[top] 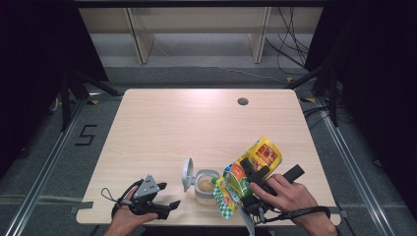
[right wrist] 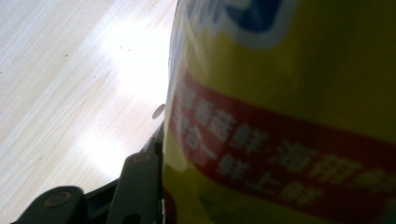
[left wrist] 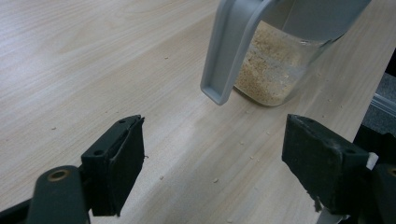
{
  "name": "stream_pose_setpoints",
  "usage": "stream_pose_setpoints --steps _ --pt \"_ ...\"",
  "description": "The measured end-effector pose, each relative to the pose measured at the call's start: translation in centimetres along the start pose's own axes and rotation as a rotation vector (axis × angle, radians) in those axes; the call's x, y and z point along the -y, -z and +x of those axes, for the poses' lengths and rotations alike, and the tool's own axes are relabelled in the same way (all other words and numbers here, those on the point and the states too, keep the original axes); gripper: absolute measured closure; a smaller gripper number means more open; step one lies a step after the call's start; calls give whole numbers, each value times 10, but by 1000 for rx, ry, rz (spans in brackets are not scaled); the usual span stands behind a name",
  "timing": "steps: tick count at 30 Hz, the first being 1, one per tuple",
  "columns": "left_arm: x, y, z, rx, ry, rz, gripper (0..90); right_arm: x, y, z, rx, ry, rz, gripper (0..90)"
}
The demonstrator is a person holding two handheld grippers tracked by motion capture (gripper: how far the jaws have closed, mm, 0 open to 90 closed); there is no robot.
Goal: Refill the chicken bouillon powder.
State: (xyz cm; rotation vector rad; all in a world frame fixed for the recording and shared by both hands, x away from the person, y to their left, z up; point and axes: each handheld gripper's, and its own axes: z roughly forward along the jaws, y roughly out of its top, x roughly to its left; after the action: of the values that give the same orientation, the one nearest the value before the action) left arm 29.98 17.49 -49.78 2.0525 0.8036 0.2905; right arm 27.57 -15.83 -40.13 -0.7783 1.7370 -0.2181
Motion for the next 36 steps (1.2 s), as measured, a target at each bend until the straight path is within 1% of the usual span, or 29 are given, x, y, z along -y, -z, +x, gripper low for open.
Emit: stream_pose_setpoints --steps 1,2,4,5,6,7,8,9,11,12,15,16,17,18,19,21,22,23,24,25,27,28,29,31,32,33,34,35,36 --pt "0 -1 -2 4 35 -6 205 0 0 0 -2 1 0 591" --pt "0 -1 -3 5 39 -11 205 -2 -2 1 -9 3 -2 592" --pt "0 -1 -1 1 22 -4 205 -3 -3 2 -13 3 -13 592" --pt "0 0 -1 1 24 4 205 -3 -3 2 -14 5 -14 592" --pt "0 0 -1 0 25 7 205 -3 -3 1 -37 9 -18 592" --pt "0 0 0 2 16 5 205 -3 -3 1 -9 5 -15 592" --pt "0 -1 0 4 11 -8 205 -3 -2 0 -22 3 -14 592" --pt "0 0 2 -2 -6 6 205 -2 -2 -1 -4 29 -16 592" --pt "0 0 2 -2 -1 8 205 -2 -2 -1 -7 23 -12 592" --pt "0 -1 -1 3 29 -3 205 -2 -3 1 -15 0 -9 592" --pt "0 -1 -1 3 29 -3 205 -2 -3 2 -14 -1 -13 592" --pt "0 -1 0 4 25 -8 205 -2 -3 2 -13 3 -14 592" --pt "0 -1 0 6 16 -14 205 0 -4 -1 -5 48 -23 592" --pt "0 -1 0 5 20 -13 205 -1 -3 -1 -4 40 -21 593" --pt "0 0 1 3 11 -9 204 -1 -3 -1 -27 37 -26 593" --pt "-1 1 1 6 4 6 205 -1 -3 -1 -28 36 -25 593" --pt "0 1 0 5 4 -3 205 -1 -3 -1 -8 35 -21 593" --pt "0 0 0 11 15 -16 205 -1 -3 -1 -6 36 -20 593" --pt "0 0 0 11 15 -16 205 -1 -3 -1 -6 36 -20 593" --pt "0 0 0 6 30 -13 205 -1 -3 -1 -5 37 -22 593" --pt "0 1 0 4 25 -1 205 -1 -2 -1 -4 33 -22 593" --pt "0 1 1 5 9 0 205 -1 -2 0 -7 14 -19 593" --pt "0 -1 0 9 21 -26 205 0 -2 1 -7 -5 -10 593" --pt "0 0 1 8 12 -19 205 0 -2 1 -11 -8 -7 593" --pt "1 0 -1 8 36 -18 205 0 -2 1 -11 -8 -7 593" --pt "1 -1 -1 8 41 -23 205 0 -2 0 -30 -3 -11 593" --pt "0 0 -1 3 35 -14 205 0 -1 1 -8 -4 -10 593" --pt "0 0 -1 6 45 -11 205 1 -2 -2 -3 39 -20 593" --pt "0 1 0 4 18 1 205 0 -2 -3 1 52 -26 593"
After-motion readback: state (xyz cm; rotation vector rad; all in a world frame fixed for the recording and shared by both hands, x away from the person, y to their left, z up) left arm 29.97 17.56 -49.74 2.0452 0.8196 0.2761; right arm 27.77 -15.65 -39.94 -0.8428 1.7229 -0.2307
